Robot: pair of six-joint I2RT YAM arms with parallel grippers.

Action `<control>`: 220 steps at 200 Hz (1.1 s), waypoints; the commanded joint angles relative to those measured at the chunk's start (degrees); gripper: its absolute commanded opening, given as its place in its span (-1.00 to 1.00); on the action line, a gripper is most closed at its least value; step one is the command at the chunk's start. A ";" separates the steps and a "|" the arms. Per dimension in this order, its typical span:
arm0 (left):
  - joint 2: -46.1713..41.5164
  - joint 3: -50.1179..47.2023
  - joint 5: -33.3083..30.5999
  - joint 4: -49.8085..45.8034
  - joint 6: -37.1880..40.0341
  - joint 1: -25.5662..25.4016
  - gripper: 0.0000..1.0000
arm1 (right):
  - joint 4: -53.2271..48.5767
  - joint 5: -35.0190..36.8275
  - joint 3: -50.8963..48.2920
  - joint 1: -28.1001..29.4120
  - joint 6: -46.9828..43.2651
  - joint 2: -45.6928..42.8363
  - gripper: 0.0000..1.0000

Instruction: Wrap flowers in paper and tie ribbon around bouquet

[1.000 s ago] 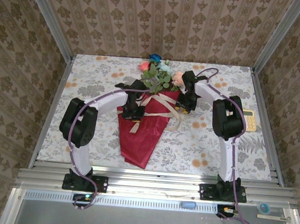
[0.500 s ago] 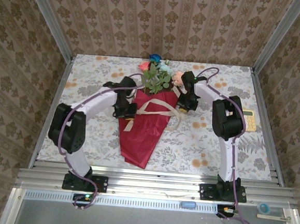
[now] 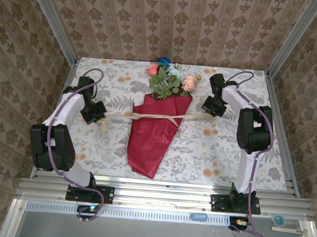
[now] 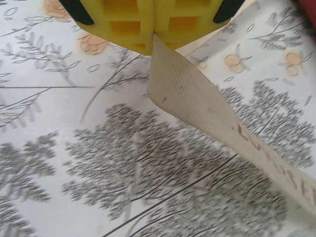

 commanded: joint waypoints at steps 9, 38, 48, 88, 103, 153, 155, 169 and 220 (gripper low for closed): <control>3.31 2.10 -5.53 -1.86 -0.36 3.81 -1.00 | -1.88 2.84 -0.56 -1.68 -0.39 -1.01 -1.00; 8.31 3.87 -9.25 -1.83 0.73 5.01 -1.00 | -2.46 3.73 -1.24 -2.01 -0.35 -1.19 -1.00; 10.27 4.47 -8.48 -1.62 0.61 5.00 -1.00 | -2.68 4.36 -1.65 -2.00 -0.32 -1.35 -1.00; 11.83 5.26 -7.51 -2.64 -3.27 2.79 -0.45 | -2.92 4.58 -2.66 -2.44 -0.71 -2.00 -1.00; 9.28 4.55 -6.93 -3.34 -6.19 2.30 -0.23 | -2.88 4.49 -2.70 -2.44 -0.88 -1.96 -1.00; -3.93 -2.70 5.25 1.18 -29.56 -3.80 0.19 | -2.64 4.01 -3.20 -2.44 -1.23 -1.93 -1.00; -4.13 -3.05 5.91 1.88 -30.76 -4.57 0.20 | -2.65 3.99 -3.20 -2.44 -1.22 -1.91 -1.00; -4.96 -6.37 9.83 8.66 -40.77 -9.52 0.21 | -2.66 3.87 -3.07 -2.44 -1.30 -1.66 -1.00; 3.05 -12.17 13.96 33.29 -67.68 -18.29 0.25 | -2.35 3.48 -3.66 -2.53 -1.93 -1.99 -1.00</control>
